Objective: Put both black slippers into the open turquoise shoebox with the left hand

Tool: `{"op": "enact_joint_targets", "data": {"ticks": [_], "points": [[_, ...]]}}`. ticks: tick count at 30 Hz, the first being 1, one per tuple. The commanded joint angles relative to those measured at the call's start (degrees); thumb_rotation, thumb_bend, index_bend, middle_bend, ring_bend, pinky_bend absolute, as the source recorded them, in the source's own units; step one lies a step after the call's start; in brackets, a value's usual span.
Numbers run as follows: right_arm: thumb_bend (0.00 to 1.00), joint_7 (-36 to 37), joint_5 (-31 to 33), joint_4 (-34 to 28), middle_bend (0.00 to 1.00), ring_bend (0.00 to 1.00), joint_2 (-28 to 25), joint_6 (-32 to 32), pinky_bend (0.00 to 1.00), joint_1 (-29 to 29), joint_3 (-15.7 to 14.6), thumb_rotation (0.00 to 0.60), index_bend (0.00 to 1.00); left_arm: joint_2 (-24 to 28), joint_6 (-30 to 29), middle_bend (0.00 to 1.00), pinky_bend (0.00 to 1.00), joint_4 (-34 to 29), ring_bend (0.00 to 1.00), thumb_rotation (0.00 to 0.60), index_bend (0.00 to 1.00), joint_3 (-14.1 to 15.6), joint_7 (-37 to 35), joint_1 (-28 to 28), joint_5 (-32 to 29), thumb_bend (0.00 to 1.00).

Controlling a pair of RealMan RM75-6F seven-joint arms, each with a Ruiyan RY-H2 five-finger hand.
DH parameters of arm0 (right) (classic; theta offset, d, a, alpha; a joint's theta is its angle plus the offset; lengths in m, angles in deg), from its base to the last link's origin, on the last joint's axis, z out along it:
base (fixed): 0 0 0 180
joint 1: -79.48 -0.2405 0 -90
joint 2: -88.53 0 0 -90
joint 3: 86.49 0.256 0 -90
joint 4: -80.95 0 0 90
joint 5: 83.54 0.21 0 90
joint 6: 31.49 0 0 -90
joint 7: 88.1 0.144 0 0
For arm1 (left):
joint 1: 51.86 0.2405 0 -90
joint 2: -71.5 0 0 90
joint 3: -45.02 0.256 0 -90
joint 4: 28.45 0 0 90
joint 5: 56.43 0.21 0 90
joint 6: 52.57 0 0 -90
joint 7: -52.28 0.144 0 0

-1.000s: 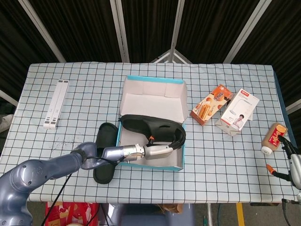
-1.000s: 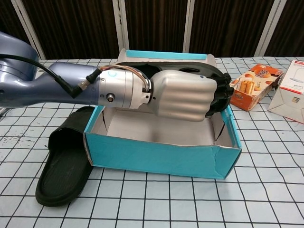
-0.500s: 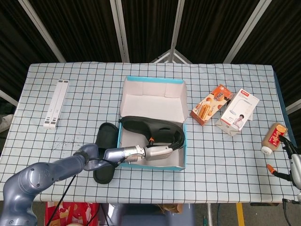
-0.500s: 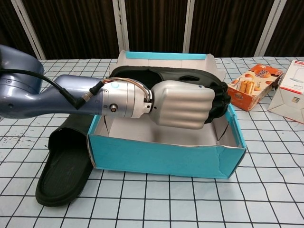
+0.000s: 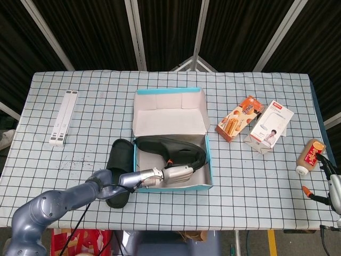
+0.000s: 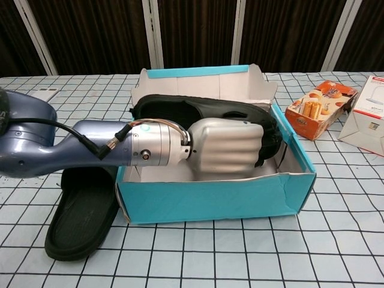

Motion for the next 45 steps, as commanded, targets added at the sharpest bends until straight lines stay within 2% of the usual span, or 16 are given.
{"op": "enact_joint_targets", "data": {"ticks": [1, 12, 26, 28, 31, 36, 38, 41, 45], "points": [[0.23, -0.1, 0.0, 0.0, 0.2, 0.29, 0.0, 0.1, 0.33, 0.0, 0.0, 0.6, 0.12, -0.9, 0.4, 0.51, 0.22, 0.9, 0.15, 0.6, 0.52, -0.3, -0.6, 0.6, -1.2, 0.52], [0.23, -0.2, 0.0, -0.2, 0.2, 0.29, 0.0, 0.1, 0.33, 0.0, 0.0, 0.6, 0.12, -3.7, 0.6, 0.52, 0.22, 5.1, 0.15, 0.6, 0.51, -0.4, -2.7, 0.6, -3.0, 0.52], [0.23, 0.2, 0.0, -0.3, 0.2, 0.29, -0.2, 0.3, 0.33, 0.0, -0.2, 0.6, 0.12, -5.1, -2.6, 0.5, 0.22, 7.8, 0.15, 0.6, 0.49, -1.1, -4.6, -1.9, -2.8, 0.52], [0.23, 0.3, 0.0, -0.4, 0.2, 0.29, -0.3, 0.3, 0.33, 0.1, -0.2, 0.6, 0.12, -5.2, -2.8, 0.46, 0.22, 7.7, 0.15, 0.6, 0.46, -1.1, -4.8, -2.2, -2.8, 0.51], [0.23, 0.5, 0.2, -0.4, 0.2, 0.29, -0.5, 0.3, 0.33, 0.2, -0.1, 0.6, 0.12, -5.0, -2.8, 0.34, 0.22, 7.5, 0.15, 0.6, 0.38, -0.5, -4.7, -2.6, -2.3, 0.47], [0.23, 1.2, 0.3, -0.4, 0.2, 0.3, -0.7, 0.5, 0.33, 0.2, -0.2, 0.6, 0.12, -3.6, -1.7, 0.1, 0.21, 5.6, 0.12, 0.6, 0.15, 0.1, -4.4, -2.9, -2.4, 0.44], [0.23, 1.4, 0.1, -0.4, 0.2, 0.3, -0.7, 0.4, 0.33, 0.3, -0.2, 0.6, 0.12, -2.5, -0.4, 0.03, 0.21, 3.8, 0.1, 0.6, 0.07, 0.1, -3.8, -2.7, -3.1, 0.42], [0.23, 1.3, 0.1, -0.4, 0.2, 0.3, -0.7, 0.4, 0.33, 0.3, -0.2, 0.6, 0.12, -0.9, 1.4, 0.0, 0.2, 0.8, 0.05, 0.6, 0.01, -0.3, -2.6, -2.7, -4.1, 0.4], [0.23, 1.0, 0.2, -0.7, 0.21, 0.3, -0.7, 0.6, 0.33, 0.2, -0.2, 0.6, 0.12, 0.3, 1.6, 0.0, 0.2, -2.4, 0.01, 0.6, 0.0, -0.3, -3.1, -2.6, -4.3, 0.36]]}}
